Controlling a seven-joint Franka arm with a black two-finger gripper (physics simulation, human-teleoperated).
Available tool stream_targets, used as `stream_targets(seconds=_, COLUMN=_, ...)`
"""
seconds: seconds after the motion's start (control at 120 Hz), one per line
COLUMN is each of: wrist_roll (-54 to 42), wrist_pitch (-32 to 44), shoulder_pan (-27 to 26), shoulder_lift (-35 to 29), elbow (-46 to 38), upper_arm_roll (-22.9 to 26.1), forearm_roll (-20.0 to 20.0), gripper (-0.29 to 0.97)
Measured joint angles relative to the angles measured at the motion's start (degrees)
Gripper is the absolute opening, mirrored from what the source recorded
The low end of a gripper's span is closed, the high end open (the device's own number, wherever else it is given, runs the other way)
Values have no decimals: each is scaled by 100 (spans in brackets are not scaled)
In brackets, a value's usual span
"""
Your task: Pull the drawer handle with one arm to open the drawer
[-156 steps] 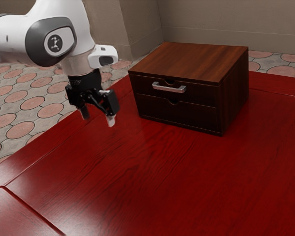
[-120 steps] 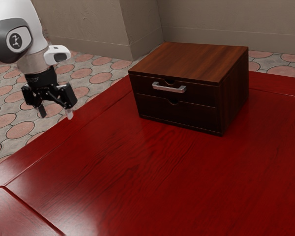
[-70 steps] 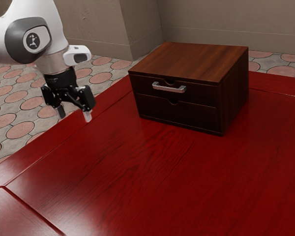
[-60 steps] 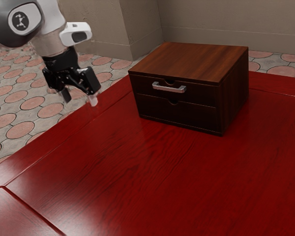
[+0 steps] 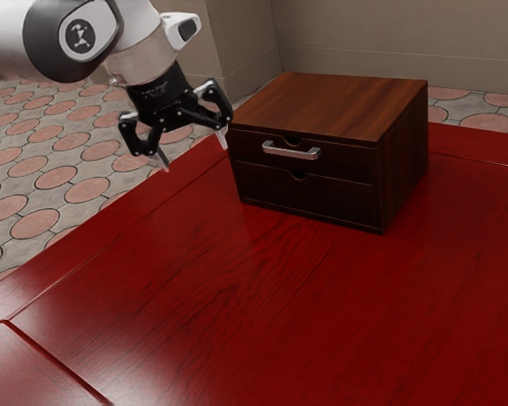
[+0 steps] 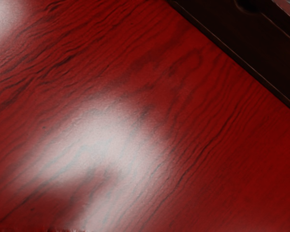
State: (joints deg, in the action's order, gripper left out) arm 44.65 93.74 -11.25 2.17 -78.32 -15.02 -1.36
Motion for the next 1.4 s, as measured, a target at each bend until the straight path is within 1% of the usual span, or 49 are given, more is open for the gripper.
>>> stream_targets(seconds=0.067, wrist_roll=456, wrist_pitch=102, shoulder_pan=-19, shoulder_lift=6, elbow=-89, upper_arm_roll=2, forearm_roll=10, gripper=68)
stream_targets(seconds=0.15, wrist_roll=966, wrist_pitch=638, shoulder_pan=-131, shoulder_lift=-364, elbow=-1075, upper_arm_roll=-4, forearm_roll=-19, gripper=68)
stream_targets(seconds=0.225, wrist_roll=1371, wrist_pitch=1158, shoulder_pan=-162, shoulder_lift=-459, elbow=-1536, upper_arm_roll=-16, forearm_roll=-94, gripper=68)
stream_targets(seconds=0.442, wrist_roll=2291, wrist_pitch=2293, shoulder_pan=-67, shoulder_lift=-464, elbow=-2127, upper_arm_roll=-21, forearm_roll=-201, gripper=68)
stream_targets(seconds=0.625, wrist_roll=2849, wrist_pitch=2944, shoulder_pan=-161, shoulder_lift=-385, elbow=-2244, upper_arm_roll=-12, forearm_roll=-192, gripper=68)
stream_targets(seconds=0.85, wrist_roll=3337, wrist_pitch=3352, shoulder_pan=-376, shoulder_lift=-332, elbow=-2358, upper_arm_roll=-36, forearm_roll=-181, gripper=68)
stream_targets(seconds=1.033, wrist_roll=3639, wrist_pitch=3600, shoulder_pan=-449, shoulder_lift=-211, elbow=-2370, upper_arm_roll=-55, forearm_roll=-195, gripper=68)
stream_targets(seconds=1.258, wrist_roll=3960, wrist_pitch=3751, shoulder_pan=-682, shoulder_lift=-260, elbow=-2471, upper_arm_roll=-204, forearm_roll=-185, gripper=68)
stream_targets(seconds=1.4, wrist_roll=4103, wrist_pitch=3788, shoulder_pan=-730, shoulder_lift=-262, elbow=-2509, upper_arm_roll=-227, forearm_roll=-180, gripper=68)
